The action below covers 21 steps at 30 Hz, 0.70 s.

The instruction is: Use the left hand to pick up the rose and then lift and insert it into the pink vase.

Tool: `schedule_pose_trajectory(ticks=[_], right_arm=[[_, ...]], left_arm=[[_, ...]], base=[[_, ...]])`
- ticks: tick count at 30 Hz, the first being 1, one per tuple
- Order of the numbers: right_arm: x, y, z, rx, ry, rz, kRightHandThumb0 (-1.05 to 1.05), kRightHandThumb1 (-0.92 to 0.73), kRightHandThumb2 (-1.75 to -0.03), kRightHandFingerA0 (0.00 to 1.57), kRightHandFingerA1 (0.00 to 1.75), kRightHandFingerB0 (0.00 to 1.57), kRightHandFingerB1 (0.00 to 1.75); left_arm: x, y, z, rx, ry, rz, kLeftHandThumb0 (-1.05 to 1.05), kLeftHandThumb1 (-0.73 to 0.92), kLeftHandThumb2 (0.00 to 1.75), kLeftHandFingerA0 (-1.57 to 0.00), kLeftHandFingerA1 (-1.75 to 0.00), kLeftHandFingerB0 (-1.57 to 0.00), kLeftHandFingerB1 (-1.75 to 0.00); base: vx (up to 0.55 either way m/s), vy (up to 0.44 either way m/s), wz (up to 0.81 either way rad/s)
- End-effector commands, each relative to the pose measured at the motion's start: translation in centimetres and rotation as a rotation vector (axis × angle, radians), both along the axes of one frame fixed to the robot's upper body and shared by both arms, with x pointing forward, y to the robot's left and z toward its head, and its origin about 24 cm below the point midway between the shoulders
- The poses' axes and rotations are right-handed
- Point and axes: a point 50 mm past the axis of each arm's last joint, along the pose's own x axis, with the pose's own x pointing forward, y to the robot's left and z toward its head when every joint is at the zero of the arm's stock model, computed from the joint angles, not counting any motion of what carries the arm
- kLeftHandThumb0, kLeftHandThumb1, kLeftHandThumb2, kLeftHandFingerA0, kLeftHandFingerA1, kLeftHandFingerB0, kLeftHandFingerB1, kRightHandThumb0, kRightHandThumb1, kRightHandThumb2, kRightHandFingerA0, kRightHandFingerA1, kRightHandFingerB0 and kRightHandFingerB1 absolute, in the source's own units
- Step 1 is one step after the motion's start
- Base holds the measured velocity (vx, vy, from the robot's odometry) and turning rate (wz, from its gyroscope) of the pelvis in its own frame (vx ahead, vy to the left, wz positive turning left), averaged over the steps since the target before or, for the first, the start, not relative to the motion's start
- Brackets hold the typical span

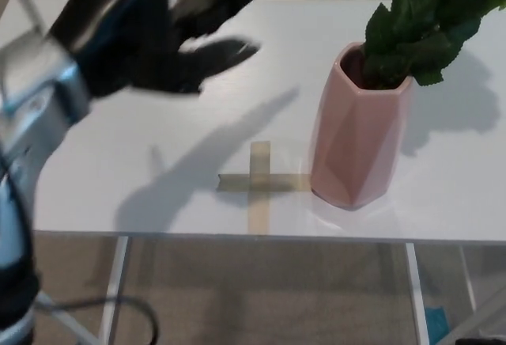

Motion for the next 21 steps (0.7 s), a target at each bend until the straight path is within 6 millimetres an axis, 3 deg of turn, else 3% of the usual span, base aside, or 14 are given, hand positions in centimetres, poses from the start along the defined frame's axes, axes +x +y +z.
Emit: schedule_pose_trajectory(ticks=[1, 2, 3, 4, 8, 11, 12, 15, 16, 17, 18, 19, 20, 21], right_arm=[[-1.5, -0.2, -0.7, 0.004, 0.031, -0.012, -0.22, -0.54, -0.56, 0.68, 0.5, 0.61, 0.47], [-1.6, -0.3, -0.7, -0.001, 0.034, -0.013, -0.22, -0.54, -0.56, 0.68, 0.5, 0.62, 0.47], [-1.6, -0.3, -0.7, -0.003, 0.038, -0.014, -0.22, -0.54, -0.56, 0.68, 0.5, 0.62, 0.47], [-1.7, -0.4, -0.8, -0.012, 0.05, -0.005, -0.22, -0.55, -0.56, 0.69, 0.5, 0.62, 0.47], [-2.0, -0.5, -0.9, -0.023, 0.062, -0.001, -0.22, -0.55, -0.56, 0.69, 0.5, 0.62, 0.46], [-2.3, -0.5, -1.1, -0.026, 0.078, -0.014, -0.22, -0.55, -0.56, 0.69, 0.5, 0.61, 0.46], [-2.4, -0.5, -1.1, -0.026, 0.08, -0.018, -0.22, -0.55, -0.56, 0.69, 0.5, 0.62, 0.46], [-2.4, -0.5, -1.1, -0.026, 0.082, -0.03, -0.22, -0.55, -0.56, 0.69, 0.5, 0.62, 0.46], [-2.4, -0.6, -1.1, -0.028, 0.081, -0.034, -0.22, -0.55, -0.56, 0.7, 0.5, 0.63, 0.47], [-2.4, -0.6, -1.1, -0.029, 0.081, -0.035, -0.22, -0.55, -0.56, 0.7, 0.5, 0.63, 0.47], [-2.5, -0.5, -1.2, -0.028, 0.083, -0.034, -0.22, -0.56, -0.56, 0.71, 0.5, 0.63, 0.47], [-2.7, -0.5, -1.2, -0.027, 0.086, -0.034, -0.22, -0.56, -0.56, 0.71, 0.5, 0.63, 0.47], [-2.6, -0.6, -1.2, -0.026, 0.085, -0.035, -0.22, -0.56, -0.56, 0.71, 0.5, 0.63, 0.47], [-2.6, -0.6, -1.2, -0.026, 0.085, -0.036, -0.23, -0.56, -0.55, 0.71, 0.5, 0.63, 0.46]], left_arm=[[-6.0, 4.1, -3.5, 0.046, -0.076, 0.059, -0.33, 0.19, 0.82, 0.0, -0.49, 0.0, -0.46], [-7.0, 4.8, -4.2, 0.043, -0.057, 0.075, -0.67, 0.4, 0.68, -0.14, -0.36, -0.19, -0.35], [-7.5, 5.1, -4.5, 0.037, -0.049, 0.082, -0.67, 0.4, 0.68, -0.14, -0.36, -0.19, -0.35], [-8.8, 6.5, -5.9, 0.012, -0.01, 0.094, -0.57, 0.44, 0.55, -0.25, -0.32, -0.3, -0.31], [-11.0, 8.4, -7.8, -0.013, 0.048, 0.128, -0.56, 0.44, 0.54, -0.29, -0.33, -0.33, -0.32], [-13.7, 9.9, -10.5, -0.028, 0.113, 0.17, -0.6, 0.53, 0.57, -0.37, -0.35, -0.41, -0.34], [-14.2, 10.1, -11.0, -0.029, 0.126, 0.179, -0.64, 0.46, 0.84, -0.29, -0.46, -0.37, -0.47], [-15.6, 11.0, -13.1, -0.048, 0.203, 0.216, -0.79, 0.57, 0.87, -0.37, -0.45, -0.39, -0.44], [-16.4, 11.6, -14.5, -0.062, 0.264, 0.252, -0.67, 0.5, 0.88, -0.41, -0.5, -0.41, -0.48], [-16.7, 11.8, -15.1, -0.068, 0.288, 0.267, -0.67, 0.5, 0.88, -0.41, -0.5, -0.41, -0.48], [-17.2, 12.1, -15.8, -0.06, 0.31, 0.285, -0.66, 0.6, 0.6, -0.51, -0.39, -0.49, -0.36], [-17.7, 12.5, -16.7, -0.049, 0.338, 0.308, -0.66, 0.6, 0.6, -0.51, -0.39, -0.49, -0.36], [-17.9, 12.6, -17.0, -0.044, 0.348, 0.316, -0.73, 0.55, 0.9, -0.48, -0.51, -0.4, -0.45], [-18.2, 12.9, -17.6, -0.029, 0.366, 0.331, -0.69, 0.52, 0.9, -0.5, -0.53, -0.4, -0.47]], base=[[0.0, 0.0, 0.0], [0.0, 0.0, 0.0], [0.0, 0.0, 0.0], [0.0, 0.0, 0.0], [0.0, 0.0, 0.0], [0.0, 0.0, 0.0], [0.0, 0.0, 0.0], [0.0, 0.0, 0.0], [0.0, 0.0, 0.0], [0.0, 0.0, 0.0], [0.0, 0.0, 0.0], [0.0, 0.0, 0.0], [0.0, 0.0, 0.0], [0.0, 0.0, 0.0]])
